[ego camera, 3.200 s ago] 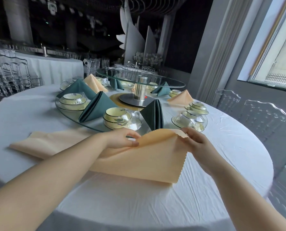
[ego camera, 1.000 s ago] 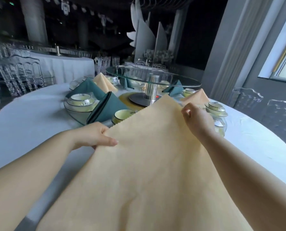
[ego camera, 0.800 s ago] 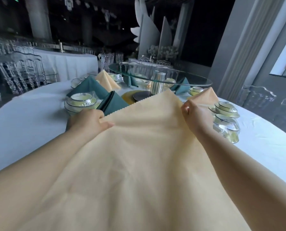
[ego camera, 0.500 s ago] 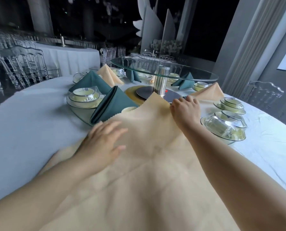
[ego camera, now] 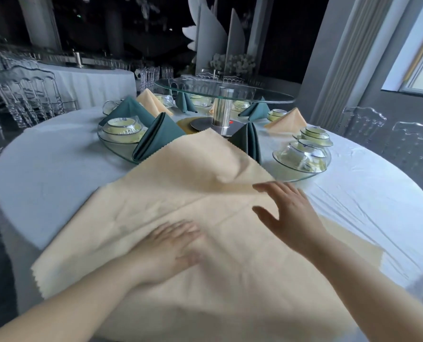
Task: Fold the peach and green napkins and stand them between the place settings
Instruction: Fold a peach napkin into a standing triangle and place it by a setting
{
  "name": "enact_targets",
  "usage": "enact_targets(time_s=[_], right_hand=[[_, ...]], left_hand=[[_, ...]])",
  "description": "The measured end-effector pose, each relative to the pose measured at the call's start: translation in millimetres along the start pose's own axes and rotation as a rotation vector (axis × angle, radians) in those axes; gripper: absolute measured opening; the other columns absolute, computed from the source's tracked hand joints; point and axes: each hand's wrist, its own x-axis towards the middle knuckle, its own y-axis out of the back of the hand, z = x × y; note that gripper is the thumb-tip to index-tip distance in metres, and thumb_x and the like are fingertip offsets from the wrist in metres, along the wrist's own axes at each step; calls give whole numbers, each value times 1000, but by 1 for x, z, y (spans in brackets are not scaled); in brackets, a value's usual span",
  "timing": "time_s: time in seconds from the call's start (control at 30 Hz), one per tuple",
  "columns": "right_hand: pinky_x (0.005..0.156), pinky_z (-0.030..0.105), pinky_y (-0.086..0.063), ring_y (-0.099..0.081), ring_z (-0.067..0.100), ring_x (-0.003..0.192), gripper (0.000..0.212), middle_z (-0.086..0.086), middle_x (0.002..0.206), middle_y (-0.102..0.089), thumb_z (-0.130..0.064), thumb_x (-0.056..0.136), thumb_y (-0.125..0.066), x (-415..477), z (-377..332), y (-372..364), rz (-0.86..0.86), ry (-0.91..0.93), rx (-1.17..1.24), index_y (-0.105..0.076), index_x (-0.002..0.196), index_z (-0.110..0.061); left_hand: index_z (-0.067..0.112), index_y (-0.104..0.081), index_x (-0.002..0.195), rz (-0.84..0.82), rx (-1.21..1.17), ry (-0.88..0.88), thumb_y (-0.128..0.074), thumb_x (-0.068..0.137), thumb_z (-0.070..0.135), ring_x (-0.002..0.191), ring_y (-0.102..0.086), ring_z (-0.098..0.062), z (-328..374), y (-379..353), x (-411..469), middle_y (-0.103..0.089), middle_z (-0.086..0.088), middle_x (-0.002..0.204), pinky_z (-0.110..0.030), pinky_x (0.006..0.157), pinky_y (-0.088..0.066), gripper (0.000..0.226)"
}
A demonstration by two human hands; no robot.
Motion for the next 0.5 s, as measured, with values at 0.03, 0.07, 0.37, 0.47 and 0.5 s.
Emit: enact_targets(time_s=[0.03,0.07,0.37,0.47,0.5], right_hand=[[77,20,-31,-55,16,93,35,0,94,-67,-40,79,-47,-20,-5,5,11,29,33,-60,103,-17],[78,17,-30,-51,11,93,32,-3,94,-66,-42,82,-46,-40,-9,7,14,63,55,-56,103,-21],[110,35,-24,-34,25,130,43,4,131,-41,-53,93,-23,-163,-35,-41,-15,509,-70,-48,104,-20],[116,41,-13,-9,26,142,42,6,140,-33,-49,94,-28,-169,-33,-60,24,565,-250,-45,120,-20],[116,41,-11,-9,27,142,39,6,140,-32,-43,93,-35,-165,-32,-64,78,561,-300,-43,123,-20]], left_hand=[[36,-5,145,11,-5,12,27,34,89,139,10,0,1,1,3,7,14,154,-16,107,7,127],[34,-8,145,21,-19,29,14,56,88,140,6,-1,0,2,6,5,14,154,-18,109,4,107],[25,-32,142,178,-151,110,-41,93,46,139,-18,-9,-13,4,24,-19,7,153,-21,109,-11,54],[20,-40,138,225,-188,131,-47,90,45,138,-25,-11,-17,4,27,-28,3,150,-22,109,-15,55],[19,-41,138,231,-187,133,-48,90,44,137,-26,-12,-18,4,27,-29,2,150,-22,109,-16,54]])
